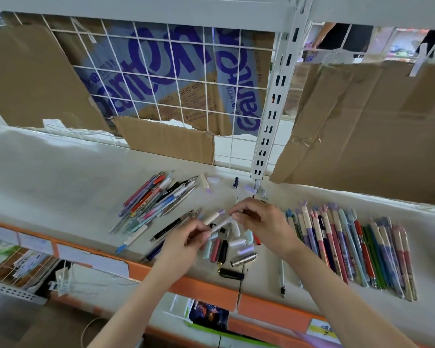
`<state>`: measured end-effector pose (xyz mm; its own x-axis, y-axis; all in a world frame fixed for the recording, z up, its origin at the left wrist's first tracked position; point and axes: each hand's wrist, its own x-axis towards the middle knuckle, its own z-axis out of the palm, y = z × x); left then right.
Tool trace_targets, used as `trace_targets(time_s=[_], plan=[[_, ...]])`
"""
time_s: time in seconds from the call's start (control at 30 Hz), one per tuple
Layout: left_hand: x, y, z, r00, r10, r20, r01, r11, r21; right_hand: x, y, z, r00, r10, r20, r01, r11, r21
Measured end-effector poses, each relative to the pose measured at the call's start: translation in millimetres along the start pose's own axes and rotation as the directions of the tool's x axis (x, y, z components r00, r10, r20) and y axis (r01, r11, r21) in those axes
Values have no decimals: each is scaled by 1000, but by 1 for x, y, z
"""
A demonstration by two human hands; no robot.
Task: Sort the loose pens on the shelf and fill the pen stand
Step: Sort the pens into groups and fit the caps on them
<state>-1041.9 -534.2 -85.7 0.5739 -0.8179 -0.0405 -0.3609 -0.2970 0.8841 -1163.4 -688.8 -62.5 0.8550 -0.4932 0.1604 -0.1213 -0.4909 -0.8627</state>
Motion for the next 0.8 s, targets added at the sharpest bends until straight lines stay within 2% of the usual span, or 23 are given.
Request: trace_targets(time_s=[0.07, 0.13, 0.2, 0.23, 0.3, 0.33, 0.4, 0.43, 0.5, 0.6, 0.7, 0.8], plan=[[-1, 5, 5, 999, -32, 19, 33, 997, -69, -4, 0, 3, 999, 52, -15, -50, 989, 136], [-1, 14, 12, 999, -30, 23, 32, 993, -115, -7, -2, 9, 994, 107, 0, -99, 922, 375], [1, 22, 16, 999, -20, 35, 25, 988, -152, -8, -4, 13, 991, 131, 8, -118, 857, 501], [3, 23, 16, 999, -20, 43, 25, 991, -131, -7, -3, 11, 988, 153, -12, -124, 846, 519], [10, 16, 6, 1000, -3, 27, 2, 999, 33, -4, 1, -2, 966, 226, -123, -130, 842, 524], [13, 9, -1, 1000, 21, -14, -19, 990, 143, -2, 5, -13, 945, 264, -192, -143, 864, 483], [20, -5, -19, 988, 72, -138, -22, 943, 333, 0, 16, -36, 908, 291, -302, -236, 949, 208], [22, -13, -27, 981, 76, -181, 3, 916, 400, -1, 24, -45, 905, 283, -316, -285, 958, 40], [23, -26, -36, 981, 32, -189, 64, 873, 483, -5, 35, -53, 916, 272, -296, -327, 932, -157], [21, -38, -39, 987, 6, -161, 85, 829, 553, -14, 45, -49, 926, 263, -271, -347, 876, -335], [20, -39, -39, 985, 20, -173, 84, 817, 571, -18, 52, -41, 953, 197, -231, -289, 821, -493], [21, -37, -38, 984, 37, -174, 74, 806, 587, -16, 52, -39, 964, 159, -215, -257, 771, -583]])
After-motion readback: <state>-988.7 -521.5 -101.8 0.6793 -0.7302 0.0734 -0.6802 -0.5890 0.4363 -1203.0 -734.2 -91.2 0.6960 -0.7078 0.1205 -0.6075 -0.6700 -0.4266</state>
